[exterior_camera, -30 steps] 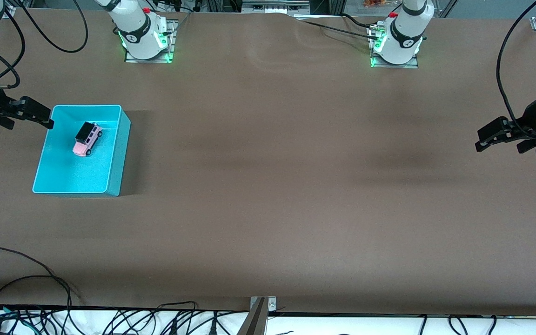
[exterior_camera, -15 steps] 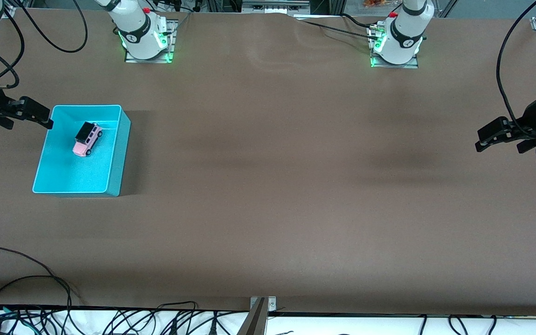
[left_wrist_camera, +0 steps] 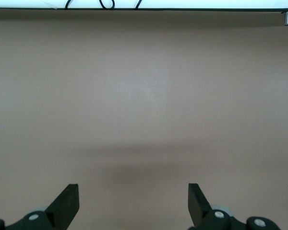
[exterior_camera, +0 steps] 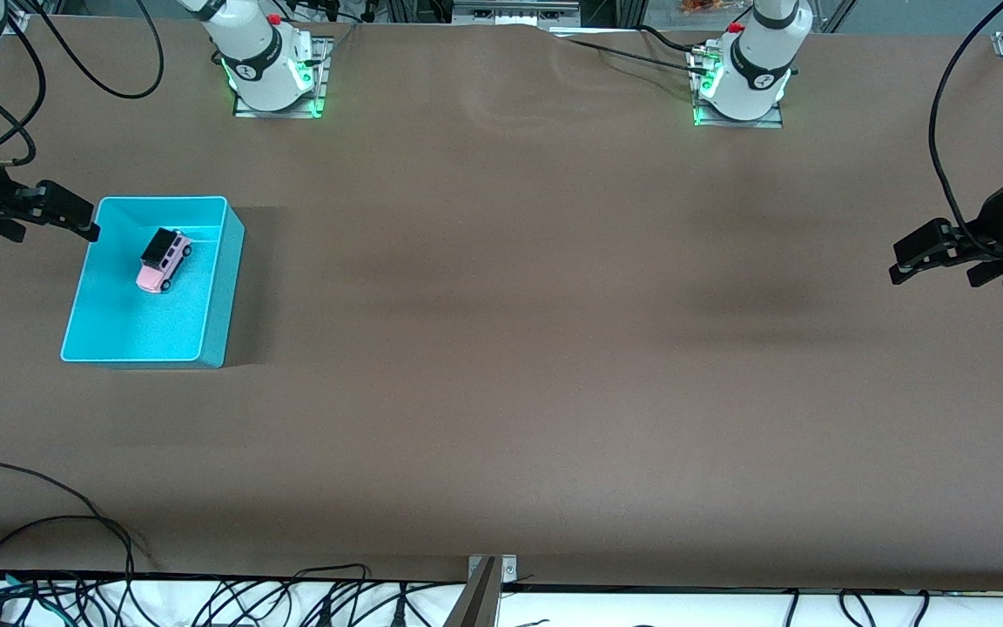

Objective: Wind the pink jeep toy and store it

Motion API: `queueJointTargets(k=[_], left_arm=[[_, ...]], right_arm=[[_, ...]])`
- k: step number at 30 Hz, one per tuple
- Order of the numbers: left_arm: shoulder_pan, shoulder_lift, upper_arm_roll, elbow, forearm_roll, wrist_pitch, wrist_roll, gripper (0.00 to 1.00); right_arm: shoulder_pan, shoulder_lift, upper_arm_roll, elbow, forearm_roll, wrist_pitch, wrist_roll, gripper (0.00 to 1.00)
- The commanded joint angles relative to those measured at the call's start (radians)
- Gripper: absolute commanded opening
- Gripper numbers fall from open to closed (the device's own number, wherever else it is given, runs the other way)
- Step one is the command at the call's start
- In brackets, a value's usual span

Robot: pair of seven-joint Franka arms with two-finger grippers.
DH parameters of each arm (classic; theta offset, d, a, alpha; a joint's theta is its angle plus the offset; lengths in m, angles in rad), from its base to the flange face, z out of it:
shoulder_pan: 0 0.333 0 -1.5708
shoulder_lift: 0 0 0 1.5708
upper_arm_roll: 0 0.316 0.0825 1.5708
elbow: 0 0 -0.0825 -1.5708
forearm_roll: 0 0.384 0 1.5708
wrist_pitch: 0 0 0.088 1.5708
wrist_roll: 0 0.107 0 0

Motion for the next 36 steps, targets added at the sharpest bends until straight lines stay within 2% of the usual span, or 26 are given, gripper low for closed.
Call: queueJointTargets(k=[1, 36], left_arm=[[0.001, -0.007, -0.001, 0.000, 0.003, -0.007, 0.015, 1.00], [-0.001, -0.007, -0.003, -0.002, 0.003, -0.007, 0.015, 1.00]], right_arm=[[0.000, 0.001, -0.001, 0.015, -0.005, -0.004, -0.013, 1.00], [0.005, 0.004, 0.000, 0.015, -0.006, 0.017, -0.013, 1.00]])
